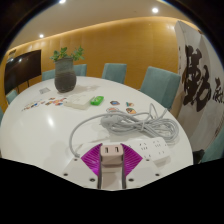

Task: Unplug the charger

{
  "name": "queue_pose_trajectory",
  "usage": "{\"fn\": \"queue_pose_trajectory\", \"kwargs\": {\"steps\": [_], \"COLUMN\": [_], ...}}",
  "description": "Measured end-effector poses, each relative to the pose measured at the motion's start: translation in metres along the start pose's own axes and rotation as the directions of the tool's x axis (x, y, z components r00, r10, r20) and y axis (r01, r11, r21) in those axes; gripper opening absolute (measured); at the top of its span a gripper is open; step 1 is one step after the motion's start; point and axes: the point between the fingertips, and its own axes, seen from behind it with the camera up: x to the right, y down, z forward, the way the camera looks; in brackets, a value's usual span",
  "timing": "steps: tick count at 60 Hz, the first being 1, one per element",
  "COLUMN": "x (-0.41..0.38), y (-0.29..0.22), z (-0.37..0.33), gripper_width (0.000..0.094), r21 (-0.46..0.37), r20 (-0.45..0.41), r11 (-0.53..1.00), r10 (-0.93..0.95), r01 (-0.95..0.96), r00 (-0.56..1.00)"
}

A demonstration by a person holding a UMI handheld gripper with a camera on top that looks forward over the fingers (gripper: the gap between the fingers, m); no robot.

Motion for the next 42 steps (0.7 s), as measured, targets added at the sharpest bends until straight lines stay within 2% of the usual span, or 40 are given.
{"fn": "queue_pose_trajectory", "kwargs": {"steps": [7, 12, 18, 21, 24, 27, 31, 34, 38, 42], "x": [0.000, 0.000, -0.004, -0.002, 0.016, 0.044, 0.087, 0.127, 0.165, 0.193], "y": [-0.002, -0.005, -0.153, -0.223, -0.273, -0.301, -0.303, -0.286, -0.244, -0.174], "z": [0.001, -0.003, -0.063, -0.103, -0.131, -0.144, -0.138, -0.119, -0.085, -0.050], "gripper_width": [0.0185, 0.0179, 0.0181, 0.0180, 0.0180, 0.0179, 0.0181, 0.0181, 0.0184, 0.0188], "r21": [-0.029, -0.052, 0.274, 0.411, 0.491, 0.520, 0.501, 0.459, 0.346, 0.200], "r20": [0.013, 0.025, 0.082, 0.093, 0.107, 0.120, 0.091, 0.032, -0.057, -0.082], "r11": [0.999, 0.998, 0.962, 0.912, 0.869, 0.848, 0.856, 0.881, 0.934, 0.977], "r10": [0.017, 0.045, -0.009, -0.018, 0.011, 0.049, 0.094, 0.112, 0.110, 0.098], "r01": [-0.016, -0.044, -0.014, -0.022, -0.062, -0.105, -0.127, -0.114, -0.084, -0.080], "r00": [1.000, 0.999, 0.997, 0.996, 0.994, 0.992, 0.991, 0.993, 0.992, 0.992]}}
